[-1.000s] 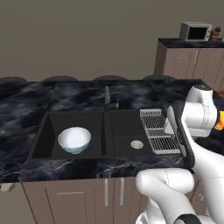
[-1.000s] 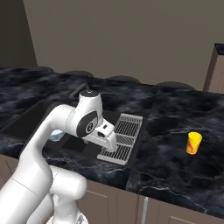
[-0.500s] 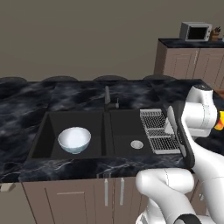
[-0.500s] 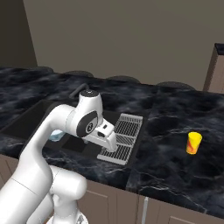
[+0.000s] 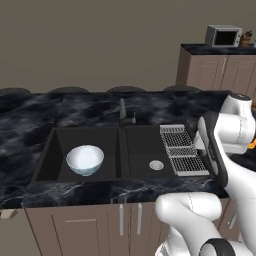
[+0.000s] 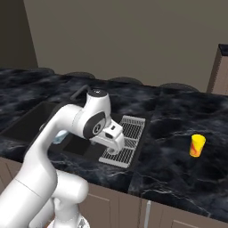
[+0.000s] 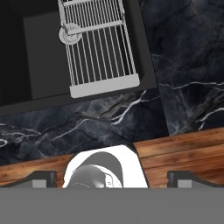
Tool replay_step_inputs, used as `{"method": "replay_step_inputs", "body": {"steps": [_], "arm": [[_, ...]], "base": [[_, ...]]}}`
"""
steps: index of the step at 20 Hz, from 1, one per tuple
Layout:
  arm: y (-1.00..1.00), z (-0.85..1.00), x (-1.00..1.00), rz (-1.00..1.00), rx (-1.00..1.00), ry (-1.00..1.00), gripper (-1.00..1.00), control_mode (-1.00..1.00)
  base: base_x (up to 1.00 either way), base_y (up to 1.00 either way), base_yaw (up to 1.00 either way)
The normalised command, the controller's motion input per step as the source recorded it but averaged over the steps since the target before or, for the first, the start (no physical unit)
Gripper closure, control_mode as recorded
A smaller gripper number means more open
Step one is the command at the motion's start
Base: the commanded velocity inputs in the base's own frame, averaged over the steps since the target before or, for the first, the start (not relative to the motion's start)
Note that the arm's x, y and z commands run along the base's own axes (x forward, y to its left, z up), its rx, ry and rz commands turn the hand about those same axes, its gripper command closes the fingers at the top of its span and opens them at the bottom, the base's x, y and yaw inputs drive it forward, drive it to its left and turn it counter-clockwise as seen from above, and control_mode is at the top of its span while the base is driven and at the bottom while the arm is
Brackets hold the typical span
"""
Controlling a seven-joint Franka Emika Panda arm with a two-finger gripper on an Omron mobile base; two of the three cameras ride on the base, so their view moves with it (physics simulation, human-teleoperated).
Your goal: Place the bowl in the left basin and the cup in the right basin of the sink.
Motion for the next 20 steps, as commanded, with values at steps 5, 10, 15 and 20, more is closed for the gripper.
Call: {"method": "replay_step_inputs", "body": {"steps": [5, 10, 15, 20], "arm": [[-0.38, 0.16, 0.0, 0.0, 0.0, 0.03, -1.0, -1.0], [-0.39, 0.16, 0.04, 0.01, 0.0, 0.05, -1.0, -1.0], [-0.45, 0.21, 0.05, 0.06, 0.0, 0.0, -1.0, -1.0], [-0.38, 0.19, 0.13, 0.1, 0.0, 0.0, -1.0, -1.0]], "base": [[0.0, 0.0, 0.0], [0.0, 0.0, 0.0], [0.0, 0.0, 0.0], [0.0, 0.0, 0.0]]}}
